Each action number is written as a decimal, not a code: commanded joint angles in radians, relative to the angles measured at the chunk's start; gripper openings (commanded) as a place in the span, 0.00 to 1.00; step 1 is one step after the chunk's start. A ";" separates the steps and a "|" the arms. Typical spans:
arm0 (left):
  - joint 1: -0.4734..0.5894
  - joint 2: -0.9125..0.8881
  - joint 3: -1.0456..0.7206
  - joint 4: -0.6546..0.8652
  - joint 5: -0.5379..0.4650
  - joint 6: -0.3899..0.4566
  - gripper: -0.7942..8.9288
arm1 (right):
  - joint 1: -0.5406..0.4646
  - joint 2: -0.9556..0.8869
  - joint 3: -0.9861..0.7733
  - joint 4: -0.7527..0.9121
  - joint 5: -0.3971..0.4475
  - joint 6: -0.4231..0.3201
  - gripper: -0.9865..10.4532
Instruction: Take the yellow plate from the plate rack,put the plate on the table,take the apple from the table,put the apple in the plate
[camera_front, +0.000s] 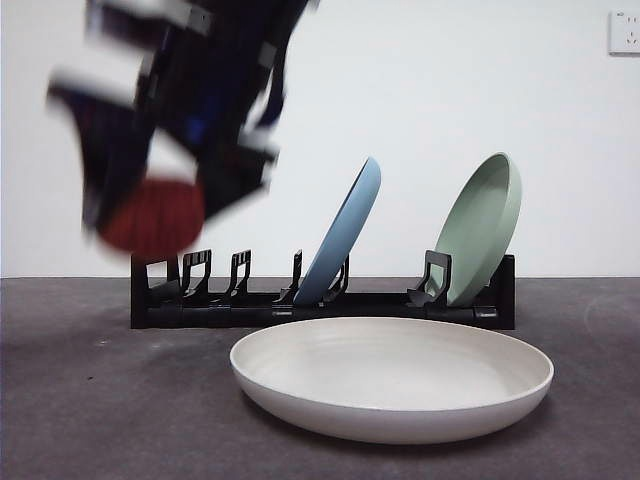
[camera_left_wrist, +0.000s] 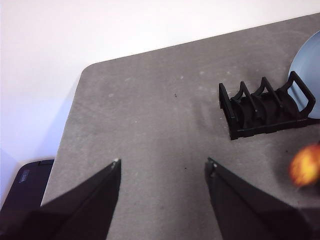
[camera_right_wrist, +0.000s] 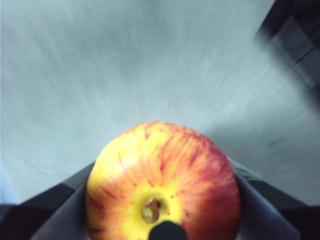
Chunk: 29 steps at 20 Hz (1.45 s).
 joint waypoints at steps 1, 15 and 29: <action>0.002 -0.004 -0.004 0.025 0.002 -0.011 0.37 | -0.025 -0.119 0.009 -0.045 0.002 -0.012 0.08; 0.002 -0.003 -0.004 0.106 0.055 -0.010 0.37 | -0.309 -0.442 0.006 -0.631 -0.001 0.019 0.08; 0.002 -0.003 -0.004 0.106 0.105 -0.011 0.37 | -0.310 -0.415 -0.428 -0.170 -0.009 0.084 0.08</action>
